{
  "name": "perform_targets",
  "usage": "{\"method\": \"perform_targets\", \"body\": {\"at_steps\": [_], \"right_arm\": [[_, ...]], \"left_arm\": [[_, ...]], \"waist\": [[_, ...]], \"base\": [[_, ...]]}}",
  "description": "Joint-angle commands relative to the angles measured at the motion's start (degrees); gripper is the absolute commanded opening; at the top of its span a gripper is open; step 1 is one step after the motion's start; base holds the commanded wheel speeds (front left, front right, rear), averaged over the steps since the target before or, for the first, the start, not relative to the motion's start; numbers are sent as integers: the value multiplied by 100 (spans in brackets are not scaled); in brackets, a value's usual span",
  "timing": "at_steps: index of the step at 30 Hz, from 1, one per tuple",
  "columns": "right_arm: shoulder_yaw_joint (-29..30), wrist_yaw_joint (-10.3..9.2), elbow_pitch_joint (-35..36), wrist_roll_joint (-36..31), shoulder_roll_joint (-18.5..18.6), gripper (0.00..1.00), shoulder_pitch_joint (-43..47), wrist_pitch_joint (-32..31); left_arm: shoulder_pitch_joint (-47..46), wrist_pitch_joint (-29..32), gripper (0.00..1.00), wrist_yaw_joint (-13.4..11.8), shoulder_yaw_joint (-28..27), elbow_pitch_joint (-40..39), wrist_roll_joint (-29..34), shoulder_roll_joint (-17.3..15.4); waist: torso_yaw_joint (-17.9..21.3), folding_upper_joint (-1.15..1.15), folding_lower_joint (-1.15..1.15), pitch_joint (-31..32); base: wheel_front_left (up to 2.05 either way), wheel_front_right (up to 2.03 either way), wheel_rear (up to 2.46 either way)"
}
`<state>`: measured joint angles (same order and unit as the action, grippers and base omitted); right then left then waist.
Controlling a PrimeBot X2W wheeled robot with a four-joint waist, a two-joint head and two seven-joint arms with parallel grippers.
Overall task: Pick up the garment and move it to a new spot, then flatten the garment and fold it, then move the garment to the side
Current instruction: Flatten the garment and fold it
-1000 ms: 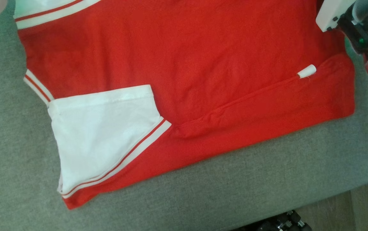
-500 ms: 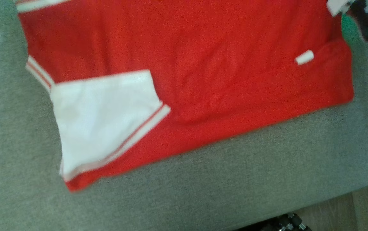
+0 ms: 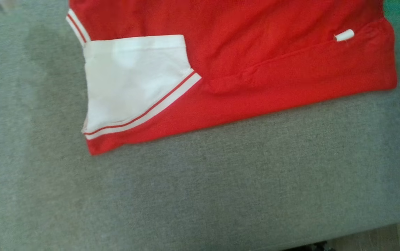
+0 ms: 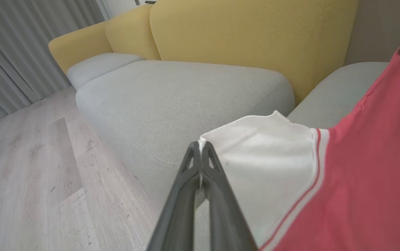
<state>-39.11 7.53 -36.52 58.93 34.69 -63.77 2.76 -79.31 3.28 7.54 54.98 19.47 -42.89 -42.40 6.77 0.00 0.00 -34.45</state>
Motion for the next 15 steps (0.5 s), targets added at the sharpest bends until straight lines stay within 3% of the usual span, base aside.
{"method": "perform_targets", "body": {"at_steps": [1,15], "right_arm": [[-10,-4,175,48,218,0,269,23],[248,-4,791,243,967,0,1745,322]], "left_arm": [[72,-93,0,-68,-254,-206,-33,-358],[2485,-1039,0,-1233,-41,-2206,-359,-1068]], "waist": [[-80,0,0,82],[-580,0,0,419]], "base": [[0,0,0],[0,0,0]]}}
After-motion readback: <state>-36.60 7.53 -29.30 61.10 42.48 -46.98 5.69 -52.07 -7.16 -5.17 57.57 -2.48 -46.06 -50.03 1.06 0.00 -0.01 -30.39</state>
